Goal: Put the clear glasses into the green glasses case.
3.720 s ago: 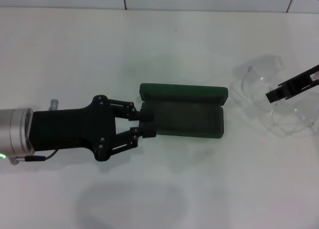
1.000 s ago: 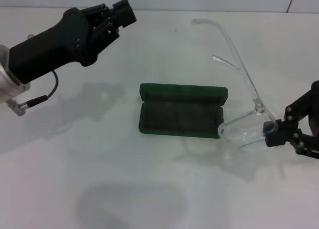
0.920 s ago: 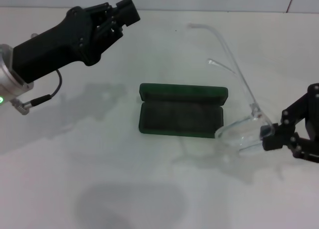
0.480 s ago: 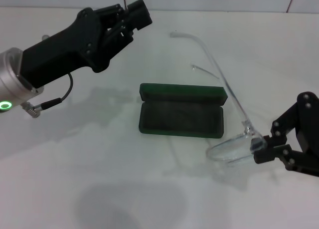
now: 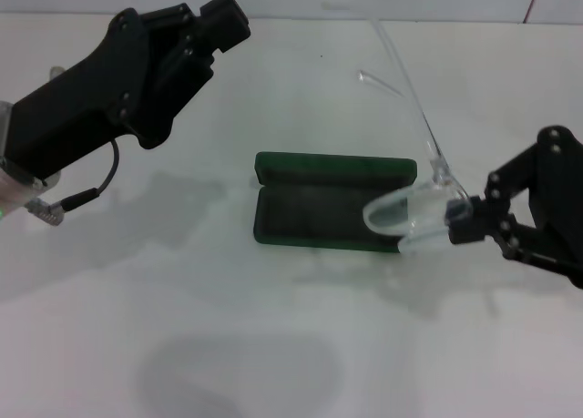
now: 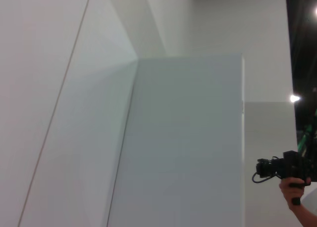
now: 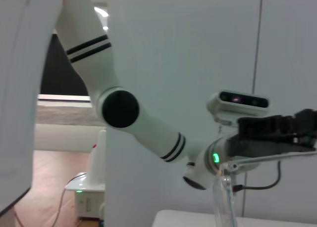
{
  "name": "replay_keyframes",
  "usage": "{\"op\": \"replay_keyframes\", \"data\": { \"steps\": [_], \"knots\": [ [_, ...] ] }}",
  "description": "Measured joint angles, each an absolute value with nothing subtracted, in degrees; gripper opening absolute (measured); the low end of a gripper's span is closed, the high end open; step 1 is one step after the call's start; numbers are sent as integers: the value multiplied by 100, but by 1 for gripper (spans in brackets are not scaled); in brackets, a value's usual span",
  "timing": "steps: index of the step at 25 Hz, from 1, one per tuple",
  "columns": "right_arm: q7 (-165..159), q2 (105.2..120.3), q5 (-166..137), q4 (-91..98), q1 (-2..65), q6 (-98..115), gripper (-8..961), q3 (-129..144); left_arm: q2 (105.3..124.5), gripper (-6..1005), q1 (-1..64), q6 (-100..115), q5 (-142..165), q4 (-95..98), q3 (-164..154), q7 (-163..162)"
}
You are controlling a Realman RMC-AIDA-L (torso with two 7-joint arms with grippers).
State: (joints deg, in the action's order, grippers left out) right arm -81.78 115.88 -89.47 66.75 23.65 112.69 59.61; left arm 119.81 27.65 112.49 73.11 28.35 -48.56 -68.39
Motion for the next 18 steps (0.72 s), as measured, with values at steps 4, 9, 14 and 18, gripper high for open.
{"op": "replay_keyframes", "data": {
  "steps": [4, 9, 14, 18],
  "knots": [
    [-8180, 11591, -8776, 6589, 2427, 11146, 51, 6017, 11985, 57, 2714, 11258, 7022, 2789, -5183, -6483],
    [-8174, 11592, -8712, 6402, 2615, 11123, 50, 6022, 11992, 53, 2746, 11242, 6977, 2786, -5252, -6307],
    [-8043, 11593, -8681, 5981, 2886, 10914, 50, 6223, 12017, 53, 2749, 11248, 6864, 2785, -5420, -6071],
    [-7997, 11593, -8681, 5866, 3024, 10723, 51, 6476, 12015, 53, 2778, 11240, 6495, 2721, -5864, -5703]
  ]
}}
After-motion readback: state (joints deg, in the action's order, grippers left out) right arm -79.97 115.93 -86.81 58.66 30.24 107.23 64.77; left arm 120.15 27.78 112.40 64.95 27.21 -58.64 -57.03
